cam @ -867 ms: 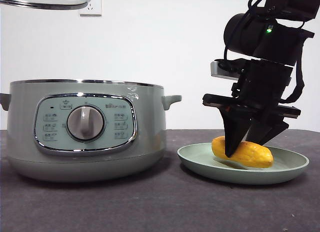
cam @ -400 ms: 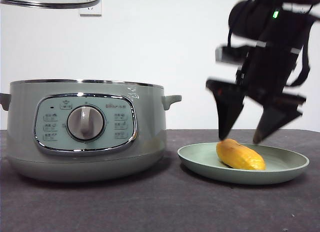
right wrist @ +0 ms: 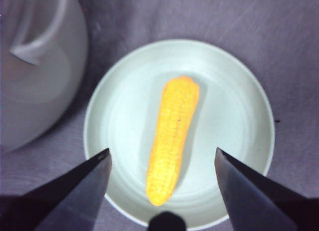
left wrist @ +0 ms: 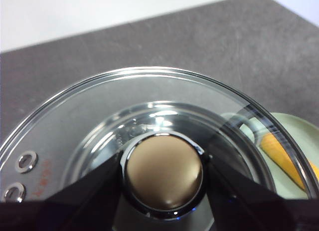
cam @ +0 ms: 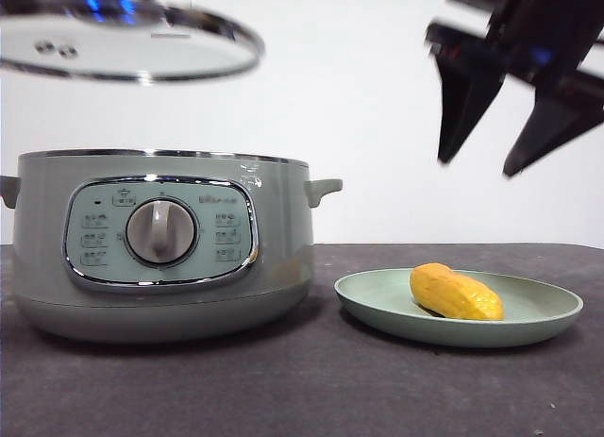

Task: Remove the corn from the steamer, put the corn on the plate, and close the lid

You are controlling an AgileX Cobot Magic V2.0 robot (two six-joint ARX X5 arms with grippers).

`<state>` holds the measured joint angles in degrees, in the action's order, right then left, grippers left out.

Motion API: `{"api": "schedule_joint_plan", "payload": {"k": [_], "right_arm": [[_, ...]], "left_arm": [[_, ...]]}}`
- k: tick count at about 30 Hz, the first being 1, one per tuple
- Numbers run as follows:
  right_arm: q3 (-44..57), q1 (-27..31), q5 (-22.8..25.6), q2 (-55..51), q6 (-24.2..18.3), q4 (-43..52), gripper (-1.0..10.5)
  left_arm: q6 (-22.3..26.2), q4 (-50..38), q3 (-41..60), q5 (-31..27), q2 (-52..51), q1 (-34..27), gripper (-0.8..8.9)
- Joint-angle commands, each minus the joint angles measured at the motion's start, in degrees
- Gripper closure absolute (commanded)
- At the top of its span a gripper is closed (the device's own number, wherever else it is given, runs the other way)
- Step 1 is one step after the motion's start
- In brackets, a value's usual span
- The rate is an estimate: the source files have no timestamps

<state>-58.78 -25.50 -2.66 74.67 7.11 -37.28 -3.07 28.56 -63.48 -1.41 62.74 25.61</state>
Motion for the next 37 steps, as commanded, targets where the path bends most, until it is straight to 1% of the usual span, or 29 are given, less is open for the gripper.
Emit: {"api": "schedule_joint_plan", "payload": {"k": [1, 8, 12, 14, 18, 25, 29, 30, 33, 34, 35, 37], "right_arm": [[0.4, -0.1, 0.2, -2.3, 0.4, -0.9, 6.0], [0.4, 0.0, 0.5, -6.8, 0.4, -3.5, 6.0], [0.4, -0.1, 3.3, -7.3, 0.3, -4.9, 6.0], [0.4, 0.0, 3.5, -7.3, 0.3, -5.7, 6.0], [0.4, 0.0, 4.7, -7.3, 0.3, -6.2, 6.0], [0.4, 0.0, 4.5, -7.3, 0.3, -6.1, 6.0], [0.4, 0.0, 4.5, -7.3, 0.3, -6.2, 6.0], [0.4, 0.0, 4.5, -7.3, 0.3, -6.3, 6.0], [0.4, 0.0, 4.5, -7.3, 0.3, -6.4, 6.0], [0.4, 0.0, 4.5, -7.3, 0.3, -6.4, 6.0], [0.4, 0.0, 4.5, -7.3, 0.3, -6.4, 6.0], [0.4, 0.0, 4.5, -7.3, 0.3, -6.4, 6.0]], "left_arm": [[-0.4, -4.0, -0.7, 0.4, 2.8, 0.3, 8.22], [-0.4, -6.1, -0.7, 1.5, 10.3, 0.7, 8.22], [-0.6, -7.6, -0.7, 1.9, 13.0, 0.8, 8.22], [-1.5, -7.6, -0.7, 1.9, 13.8, 1.0, 8.22], [-1.5, -7.6, -0.7, 1.9, 14.9, 1.2, 8.22], [-1.4, -6.6, -0.7, 1.8, 16.8, 1.4, 8.21], [-1.4, -5.2, -0.7, 1.8, 17.6, 1.4, 8.03], [-1.4, -4.9, -0.7, 1.8, 17.6, 1.4, 7.59], [-1.4, -4.9, -0.7, 1.8, 17.6, 1.4, 4.33], [-1.4, -4.9, -0.7, 1.8, 17.6, 1.4, 3.56], [-1.4, -4.9, -0.7, 1.8, 17.6, 1.4, 3.42], [-1.4, -4.9, -0.7, 1.8, 17.3, 1.4, 3.42]]}}
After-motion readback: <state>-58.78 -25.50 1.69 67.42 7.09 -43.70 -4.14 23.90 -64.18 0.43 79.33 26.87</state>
